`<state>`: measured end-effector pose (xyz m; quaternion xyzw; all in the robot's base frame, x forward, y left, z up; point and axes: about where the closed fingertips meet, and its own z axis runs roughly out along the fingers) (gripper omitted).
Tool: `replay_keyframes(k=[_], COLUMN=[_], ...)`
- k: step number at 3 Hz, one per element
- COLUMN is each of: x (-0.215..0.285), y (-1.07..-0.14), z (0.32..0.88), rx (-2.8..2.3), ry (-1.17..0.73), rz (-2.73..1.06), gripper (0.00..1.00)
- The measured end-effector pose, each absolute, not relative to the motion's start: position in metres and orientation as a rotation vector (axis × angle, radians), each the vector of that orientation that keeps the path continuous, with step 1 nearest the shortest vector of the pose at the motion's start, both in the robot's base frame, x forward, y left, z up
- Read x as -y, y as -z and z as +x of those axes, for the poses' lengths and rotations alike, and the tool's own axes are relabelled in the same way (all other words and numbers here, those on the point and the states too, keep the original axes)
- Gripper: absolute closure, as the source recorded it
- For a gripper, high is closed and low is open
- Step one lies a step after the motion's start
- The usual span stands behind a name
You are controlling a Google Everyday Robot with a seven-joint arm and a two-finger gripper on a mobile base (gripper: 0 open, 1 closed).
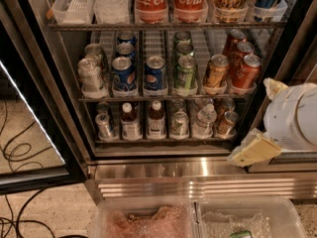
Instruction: Pick orange can from bottom shelf of fridge
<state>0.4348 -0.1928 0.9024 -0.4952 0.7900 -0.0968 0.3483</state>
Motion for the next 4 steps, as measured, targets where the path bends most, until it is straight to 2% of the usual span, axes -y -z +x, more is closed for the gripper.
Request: replay_keyframes(k=[1, 3, 4], x=[0.2, 0.199, 0.201], y=[-0.856, -0.852, -0.823], z=[0.433, 0.433, 0.435], rx=[-2.053, -2.054, -2.074], ry=[0.237, 0.258, 0.209], rz=[-1.255, -1.262, -1.241], gripper=[0.0, 0.0, 0.0])
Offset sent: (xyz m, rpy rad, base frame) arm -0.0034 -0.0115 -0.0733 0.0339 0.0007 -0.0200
